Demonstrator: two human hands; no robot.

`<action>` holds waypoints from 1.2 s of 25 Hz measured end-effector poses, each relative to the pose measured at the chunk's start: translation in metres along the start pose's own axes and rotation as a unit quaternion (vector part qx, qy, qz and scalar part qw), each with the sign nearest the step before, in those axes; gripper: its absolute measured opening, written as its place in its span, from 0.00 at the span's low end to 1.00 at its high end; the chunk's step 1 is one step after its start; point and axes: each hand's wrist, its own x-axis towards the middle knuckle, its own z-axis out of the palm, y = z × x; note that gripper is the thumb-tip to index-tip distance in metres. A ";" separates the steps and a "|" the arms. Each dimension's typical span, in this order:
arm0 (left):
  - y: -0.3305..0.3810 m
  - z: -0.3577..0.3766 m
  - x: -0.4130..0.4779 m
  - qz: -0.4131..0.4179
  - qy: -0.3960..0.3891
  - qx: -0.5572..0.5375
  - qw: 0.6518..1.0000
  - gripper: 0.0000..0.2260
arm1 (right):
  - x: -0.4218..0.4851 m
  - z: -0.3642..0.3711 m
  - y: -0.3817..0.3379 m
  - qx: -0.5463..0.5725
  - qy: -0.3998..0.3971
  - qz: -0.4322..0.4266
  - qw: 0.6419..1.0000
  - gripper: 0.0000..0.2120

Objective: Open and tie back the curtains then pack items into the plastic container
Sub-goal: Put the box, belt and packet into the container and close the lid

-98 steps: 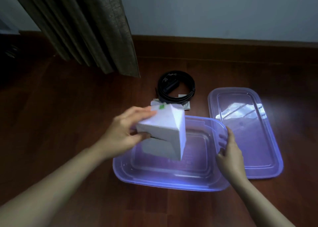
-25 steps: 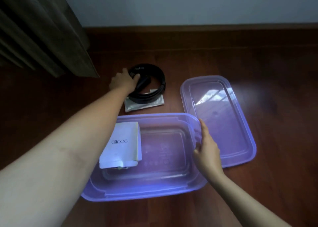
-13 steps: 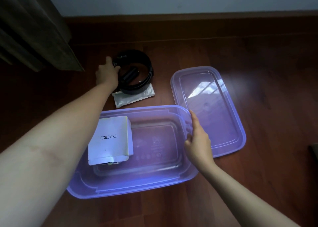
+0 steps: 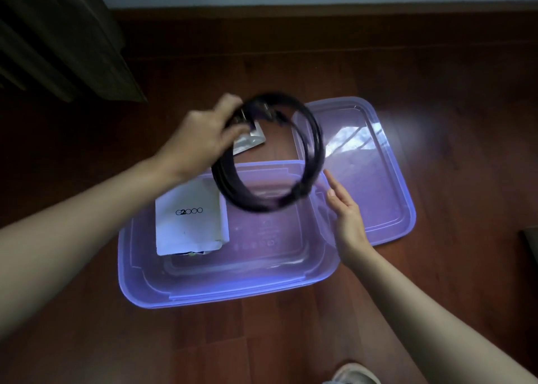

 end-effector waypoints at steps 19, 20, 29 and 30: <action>0.008 0.063 -0.041 -0.009 -0.232 0.219 0.948 0.18 | 0.001 0.003 0.016 -0.163 0.029 -0.061 0.984 0.20; 0.005 0.057 -0.047 0.016 -0.174 0.172 0.969 0.18 | 0.000 0.003 0.015 -0.195 0.022 -0.071 0.978 0.24; -0.036 0.052 -0.119 -0.015 -0.186 0.194 0.963 0.36 | 0.002 0.002 0.019 -0.323 0.012 -0.091 0.942 0.41; -0.037 0.054 -0.118 -0.026 -0.185 0.182 0.966 0.35 | 0.002 0.002 0.019 -0.320 0.012 -0.093 0.943 0.41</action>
